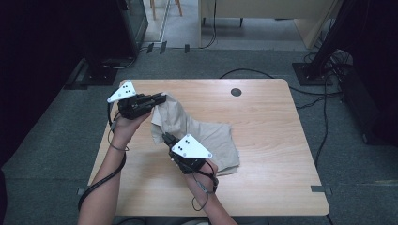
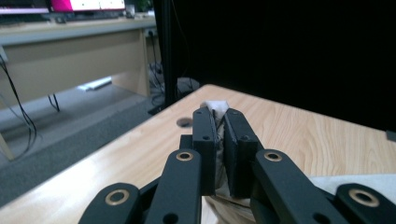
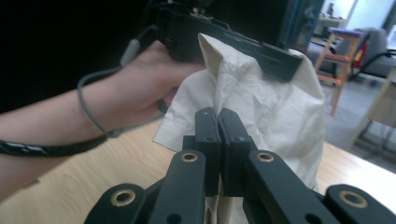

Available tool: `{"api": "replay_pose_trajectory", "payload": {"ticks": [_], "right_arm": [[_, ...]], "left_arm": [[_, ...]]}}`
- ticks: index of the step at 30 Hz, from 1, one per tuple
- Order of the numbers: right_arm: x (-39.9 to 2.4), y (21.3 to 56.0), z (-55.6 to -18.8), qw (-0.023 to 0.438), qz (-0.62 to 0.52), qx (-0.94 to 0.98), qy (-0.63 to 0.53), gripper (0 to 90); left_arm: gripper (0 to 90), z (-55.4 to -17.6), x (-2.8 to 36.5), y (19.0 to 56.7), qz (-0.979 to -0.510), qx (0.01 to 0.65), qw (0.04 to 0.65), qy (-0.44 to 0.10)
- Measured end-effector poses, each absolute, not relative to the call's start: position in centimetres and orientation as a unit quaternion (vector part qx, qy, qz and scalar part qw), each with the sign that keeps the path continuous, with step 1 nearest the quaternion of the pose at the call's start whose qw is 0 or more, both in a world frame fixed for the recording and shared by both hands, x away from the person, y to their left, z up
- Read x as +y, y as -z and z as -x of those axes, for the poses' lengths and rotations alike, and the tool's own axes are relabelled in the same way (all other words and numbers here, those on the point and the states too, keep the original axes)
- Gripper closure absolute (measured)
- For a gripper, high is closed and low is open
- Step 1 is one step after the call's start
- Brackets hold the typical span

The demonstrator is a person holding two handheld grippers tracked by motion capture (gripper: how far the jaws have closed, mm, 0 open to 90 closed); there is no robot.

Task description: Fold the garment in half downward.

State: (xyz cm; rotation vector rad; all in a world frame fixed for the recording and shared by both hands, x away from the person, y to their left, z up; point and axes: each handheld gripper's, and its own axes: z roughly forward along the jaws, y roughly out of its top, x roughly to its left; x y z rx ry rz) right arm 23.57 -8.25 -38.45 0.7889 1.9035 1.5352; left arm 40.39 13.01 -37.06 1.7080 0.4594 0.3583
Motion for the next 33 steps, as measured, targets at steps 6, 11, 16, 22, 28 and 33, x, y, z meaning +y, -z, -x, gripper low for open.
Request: {"api": "replay_pose_trajectory", "payload": {"ticks": [6, 11, 16, 22, 28, 33], "right_arm": [[-8.7, 38.9, -23.9, 0.273, -0.297, 0.712, -0.575, 87.9], [-9.0, 40.6, -24.5, 0.258, -0.309, 0.720, -0.565, 87.9], [-9.4, 41.5, -24.5, 0.255, -0.314, 0.723, -0.560, 87.9], [-9.7, 41.8, -24.4, 0.256, -0.314, 0.724, -0.558, 87.9], [-9.7, 41.9, -24.4, 0.255, -0.315, 0.726, -0.556, 87.9], [-9.8, 42.2, -24.2, 0.254, -0.317, 0.726, -0.554, 87.9]], "left_arm": [[84.2, -40.5, 12.4, 37.6, -0.771, 0.203, 0.580, -0.168], [84.1, -40.8, 11.8, 38.9, -0.789, 0.209, 0.553, -0.169], [84.1, -40.9, 11.3, 39.4, -0.795, 0.206, 0.546, -0.166], [83.9, -40.8, 11.0, 39.7, -0.794, 0.205, 0.548, -0.163], [83.9, -40.9, 11.0, 39.9, -0.792, 0.208, 0.551, -0.158], [83.8, -40.8, 10.7, 40.0, -0.795, 0.207, 0.549, -0.157]]}}
